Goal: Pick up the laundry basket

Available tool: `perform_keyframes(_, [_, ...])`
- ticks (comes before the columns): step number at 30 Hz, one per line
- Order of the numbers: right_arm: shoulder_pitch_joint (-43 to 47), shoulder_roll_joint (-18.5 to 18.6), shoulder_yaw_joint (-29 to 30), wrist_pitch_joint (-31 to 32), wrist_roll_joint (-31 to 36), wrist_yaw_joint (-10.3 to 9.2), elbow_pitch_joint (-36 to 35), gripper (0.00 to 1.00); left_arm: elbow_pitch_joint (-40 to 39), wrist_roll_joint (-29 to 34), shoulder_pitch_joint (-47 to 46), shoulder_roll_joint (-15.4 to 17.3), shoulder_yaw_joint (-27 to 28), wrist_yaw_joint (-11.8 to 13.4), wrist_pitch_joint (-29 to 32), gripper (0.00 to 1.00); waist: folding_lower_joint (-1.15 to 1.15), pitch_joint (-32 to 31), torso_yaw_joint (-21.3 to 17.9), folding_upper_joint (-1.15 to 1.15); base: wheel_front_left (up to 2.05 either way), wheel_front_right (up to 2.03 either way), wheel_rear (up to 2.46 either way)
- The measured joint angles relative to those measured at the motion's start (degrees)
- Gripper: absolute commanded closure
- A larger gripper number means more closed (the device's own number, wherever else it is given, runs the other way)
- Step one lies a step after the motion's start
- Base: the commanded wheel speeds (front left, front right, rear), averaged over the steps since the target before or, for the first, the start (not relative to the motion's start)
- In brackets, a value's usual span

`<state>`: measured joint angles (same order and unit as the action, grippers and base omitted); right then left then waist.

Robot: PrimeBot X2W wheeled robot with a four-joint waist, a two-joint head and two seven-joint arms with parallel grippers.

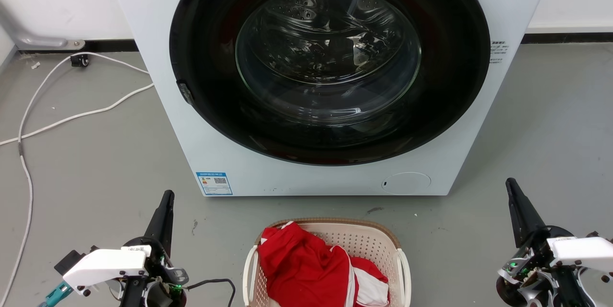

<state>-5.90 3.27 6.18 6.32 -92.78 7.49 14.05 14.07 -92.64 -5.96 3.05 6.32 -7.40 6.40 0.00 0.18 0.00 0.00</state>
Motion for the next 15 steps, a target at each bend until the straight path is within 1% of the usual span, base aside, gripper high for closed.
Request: perform_keyframes(15, [0.0,-0.1,0.1,0.0,0.1,0.0,0.0,1.0,0.0,0.1,0.0,0.0,0.0,0.0,0.0,1.0,0.0,0.0,0.0,0.0,0.0,0.0,0.0])
